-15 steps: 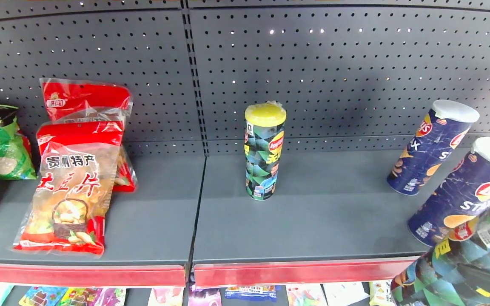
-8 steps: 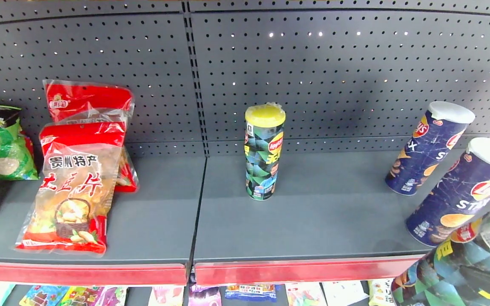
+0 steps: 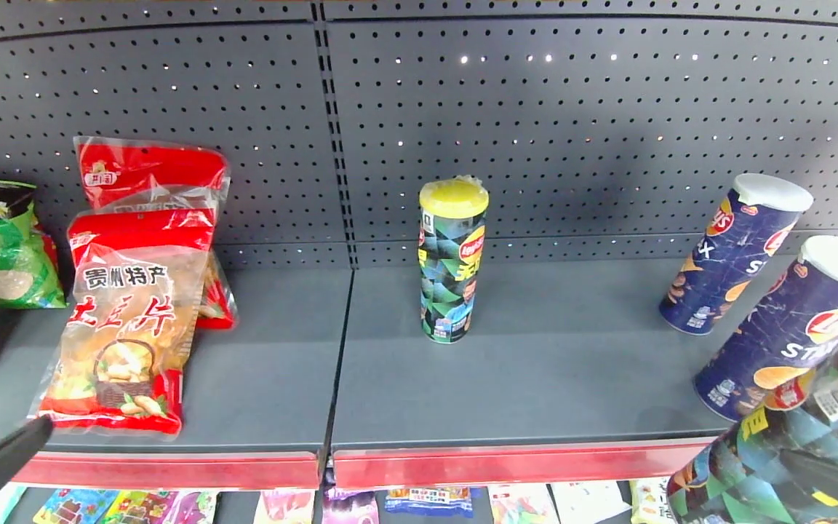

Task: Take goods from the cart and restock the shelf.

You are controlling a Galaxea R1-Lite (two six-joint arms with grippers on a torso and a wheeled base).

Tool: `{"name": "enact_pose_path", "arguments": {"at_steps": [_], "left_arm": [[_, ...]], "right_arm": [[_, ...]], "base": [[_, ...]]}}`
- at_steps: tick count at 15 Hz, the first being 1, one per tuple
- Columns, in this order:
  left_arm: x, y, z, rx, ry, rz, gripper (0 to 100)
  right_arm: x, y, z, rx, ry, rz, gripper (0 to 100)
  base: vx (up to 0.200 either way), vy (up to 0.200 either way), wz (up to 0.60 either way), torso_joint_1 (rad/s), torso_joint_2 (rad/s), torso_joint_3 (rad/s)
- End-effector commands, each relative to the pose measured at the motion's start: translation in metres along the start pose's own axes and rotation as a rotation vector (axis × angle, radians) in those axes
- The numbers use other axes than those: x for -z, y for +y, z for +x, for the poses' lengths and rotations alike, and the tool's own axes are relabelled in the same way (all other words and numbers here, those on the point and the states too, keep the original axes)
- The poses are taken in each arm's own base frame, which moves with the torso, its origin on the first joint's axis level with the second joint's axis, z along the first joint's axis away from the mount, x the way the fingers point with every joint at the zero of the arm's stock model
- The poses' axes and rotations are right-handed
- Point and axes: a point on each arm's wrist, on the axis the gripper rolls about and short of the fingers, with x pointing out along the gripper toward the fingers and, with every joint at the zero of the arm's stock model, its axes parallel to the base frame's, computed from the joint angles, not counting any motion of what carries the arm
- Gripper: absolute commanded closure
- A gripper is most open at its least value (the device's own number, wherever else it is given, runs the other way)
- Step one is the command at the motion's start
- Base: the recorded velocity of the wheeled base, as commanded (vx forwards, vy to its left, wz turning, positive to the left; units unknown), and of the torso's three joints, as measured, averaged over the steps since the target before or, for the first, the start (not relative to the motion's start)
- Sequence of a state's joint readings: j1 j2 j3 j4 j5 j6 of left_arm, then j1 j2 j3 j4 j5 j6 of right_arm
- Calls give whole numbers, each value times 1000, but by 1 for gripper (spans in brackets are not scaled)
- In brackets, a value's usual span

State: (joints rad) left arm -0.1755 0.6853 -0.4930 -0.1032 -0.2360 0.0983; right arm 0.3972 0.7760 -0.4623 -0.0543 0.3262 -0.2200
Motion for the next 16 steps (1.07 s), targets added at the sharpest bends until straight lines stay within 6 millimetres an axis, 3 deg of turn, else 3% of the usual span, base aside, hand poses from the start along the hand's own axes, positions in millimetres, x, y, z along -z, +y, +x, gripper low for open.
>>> {"name": "enact_pose_path", "arguments": {"at_steps": [1,3,7,10,16], "left_arm": [[-28,-9,148,343,113,-51,0],[-22,-17,176,401,132,-53,0],[-17,-58,234,522,169,-35,0],[-16,-73,263,542,159,-25,0],[-14,-93,304,492,150,-10,0]], "right_arm": [[-1,0,0,3,-3,0,100],[-2,-1,1,6,-4,3,100],[-1,-1,1,6,4,6,100],[0,-1,2,7,8,11,100],[1,-2,1,20,11,33,100]], "base": [[0,0,0,0,0,0],[0,0,0,0,0,0],[0,0,0,0,0,0],[0,0,0,0,0,0],[0,0,0,0,0,0]]}}
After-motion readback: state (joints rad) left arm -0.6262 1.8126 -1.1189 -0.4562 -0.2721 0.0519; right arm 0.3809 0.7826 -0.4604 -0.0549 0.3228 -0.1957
